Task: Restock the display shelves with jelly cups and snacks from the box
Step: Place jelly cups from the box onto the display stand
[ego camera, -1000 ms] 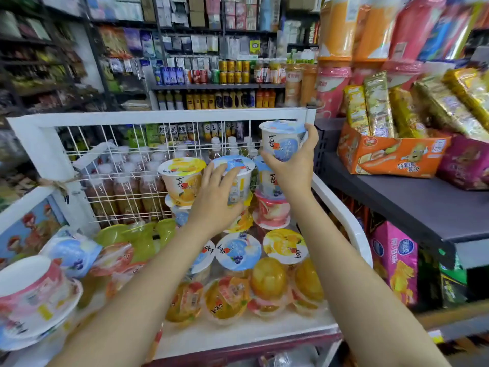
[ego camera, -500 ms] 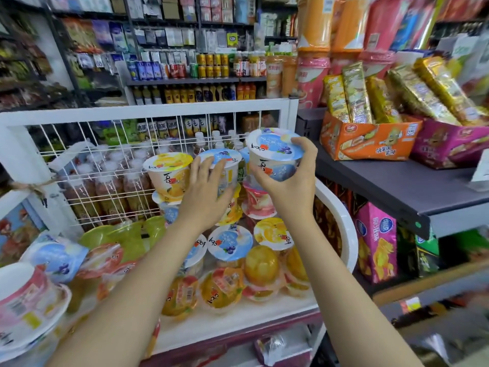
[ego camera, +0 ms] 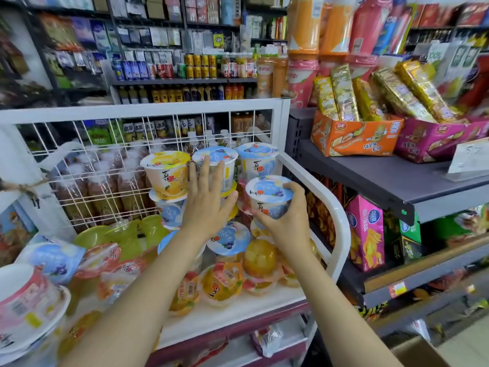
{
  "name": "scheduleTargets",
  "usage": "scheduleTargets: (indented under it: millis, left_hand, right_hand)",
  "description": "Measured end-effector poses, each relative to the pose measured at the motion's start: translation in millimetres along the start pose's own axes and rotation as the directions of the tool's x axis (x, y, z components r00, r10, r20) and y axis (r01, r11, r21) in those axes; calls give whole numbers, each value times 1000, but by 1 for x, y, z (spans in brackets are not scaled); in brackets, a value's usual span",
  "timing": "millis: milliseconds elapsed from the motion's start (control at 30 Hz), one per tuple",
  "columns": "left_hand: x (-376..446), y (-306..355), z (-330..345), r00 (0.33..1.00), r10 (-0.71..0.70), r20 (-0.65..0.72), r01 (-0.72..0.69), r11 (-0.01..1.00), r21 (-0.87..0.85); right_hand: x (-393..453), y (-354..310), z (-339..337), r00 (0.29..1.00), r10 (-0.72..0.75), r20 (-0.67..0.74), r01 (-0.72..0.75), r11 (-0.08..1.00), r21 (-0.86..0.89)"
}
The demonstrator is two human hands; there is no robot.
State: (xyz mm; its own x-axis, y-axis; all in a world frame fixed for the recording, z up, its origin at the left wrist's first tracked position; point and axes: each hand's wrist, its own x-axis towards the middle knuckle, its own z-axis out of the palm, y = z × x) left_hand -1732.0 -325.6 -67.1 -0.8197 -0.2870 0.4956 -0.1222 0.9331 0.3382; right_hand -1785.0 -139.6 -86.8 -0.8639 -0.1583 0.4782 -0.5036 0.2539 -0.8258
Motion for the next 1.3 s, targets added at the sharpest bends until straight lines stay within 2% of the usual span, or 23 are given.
scheduleTargets:
  millis: [167,467,567,633,700,767,833,867,967,1067,1133,1200,1300]
  left_hand:
    - [-1,-8,5,1000,23,13,-22,999,-31]
    - [0,3,10,1000,4,21,-4,1000,1]
    - [-1,5,9,1000,-3,27,2,1000,8]
    - [0,4,5,998,-2,56,2,1000,-2]
    - [-1,1,-7,996,4,85,-5,1000,10]
    - [-12,-4,-26,999,11,52,-13,999,47]
    - [-36,-14,-50,998,38,-59,-34,997,70]
    - [-51,-21,-63,993,39,-115,-29,996,85]
    - [-102,-60,-102,959,-69,-275,99,990,100]
    - [-159,-103,-142,876,-285,-389,333,941,60]
    - [-192,-127,-157,808,-404,-430,439,898,-20]
    - [-217,-145,-159,756,-511,-409,497,855,-149]
    - [-239,-160,-147,717,-621,-317,527,780,-338]
  right_hand:
    - [-9,21,-1,992,87,91,-65,974,-216]
    - [-10,25,-10,986,133,103,-89,932,-351]
    - [-19,18,-15,992,81,101,-34,916,-401]
    - [-28,7,-17,999,23,49,1,901,-434]
    - [-35,-4,-17,995,-97,-28,73,884,-462]
    - [-37,-16,-12,983,-176,-57,134,892,-431]
    - [-39,-33,4,987,-160,26,162,963,-213]
    - [-41,-43,15,982,-151,113,161,983,-87]
    - [-57,-77,66,889,-237,392,201,971,132]
    - [-87,-106,124,709,-385,591,289,923,254]
    - [-106,-124,157,586,-406,701,274,914,300]
    - [-121,-138,185,492,-397,775,227,918,326]
    - [-136,-148,214,396,-344,852,112,938,327]
